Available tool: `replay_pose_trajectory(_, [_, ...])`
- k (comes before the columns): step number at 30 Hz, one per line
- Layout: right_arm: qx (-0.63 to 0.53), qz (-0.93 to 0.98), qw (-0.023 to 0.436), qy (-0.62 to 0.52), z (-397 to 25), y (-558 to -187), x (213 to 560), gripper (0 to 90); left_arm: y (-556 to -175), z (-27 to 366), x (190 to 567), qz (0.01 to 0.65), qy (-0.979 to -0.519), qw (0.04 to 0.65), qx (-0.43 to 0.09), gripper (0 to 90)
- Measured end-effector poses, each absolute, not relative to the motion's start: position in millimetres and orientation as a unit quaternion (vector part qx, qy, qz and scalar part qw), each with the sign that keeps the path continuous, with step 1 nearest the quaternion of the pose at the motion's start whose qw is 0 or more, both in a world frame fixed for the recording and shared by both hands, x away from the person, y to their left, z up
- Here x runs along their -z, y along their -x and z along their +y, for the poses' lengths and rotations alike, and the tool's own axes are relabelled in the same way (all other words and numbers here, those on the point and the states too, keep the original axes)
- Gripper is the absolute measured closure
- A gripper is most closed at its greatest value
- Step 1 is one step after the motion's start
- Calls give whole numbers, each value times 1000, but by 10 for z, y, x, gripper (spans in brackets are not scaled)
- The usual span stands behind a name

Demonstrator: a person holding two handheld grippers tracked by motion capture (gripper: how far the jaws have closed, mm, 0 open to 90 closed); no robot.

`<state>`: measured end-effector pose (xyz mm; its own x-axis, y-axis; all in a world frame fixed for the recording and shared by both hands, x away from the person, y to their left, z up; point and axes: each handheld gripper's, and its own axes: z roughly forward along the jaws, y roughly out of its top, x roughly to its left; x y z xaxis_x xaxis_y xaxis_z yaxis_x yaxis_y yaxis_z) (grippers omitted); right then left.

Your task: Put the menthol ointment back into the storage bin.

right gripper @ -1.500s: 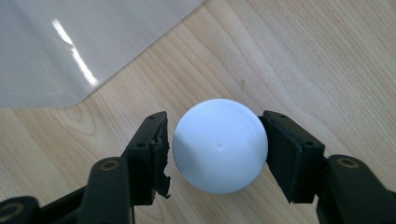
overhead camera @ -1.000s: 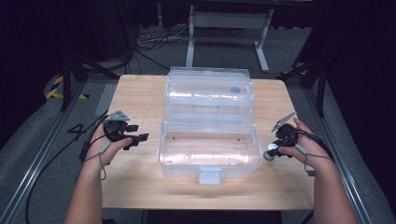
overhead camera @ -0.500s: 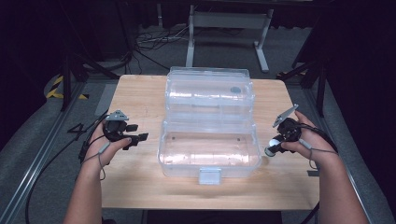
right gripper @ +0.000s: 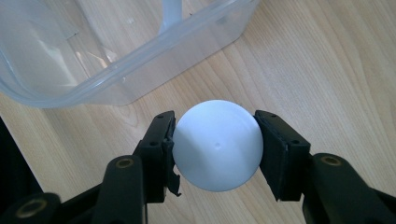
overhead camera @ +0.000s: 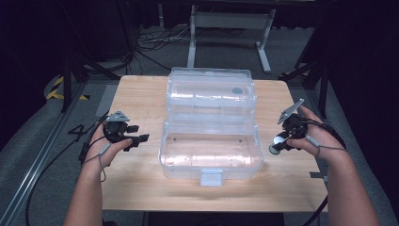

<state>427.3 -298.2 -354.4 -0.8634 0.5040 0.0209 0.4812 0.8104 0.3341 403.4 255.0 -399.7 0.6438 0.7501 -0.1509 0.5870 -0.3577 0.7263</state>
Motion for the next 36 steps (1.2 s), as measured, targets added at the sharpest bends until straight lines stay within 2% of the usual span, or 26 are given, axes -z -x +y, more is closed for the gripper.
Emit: replay_pose_trajectory(36, [-184,963,54,-189,-2761,-4123,3021,507,-4030,2547,3999,409,-818,391,-100,390])
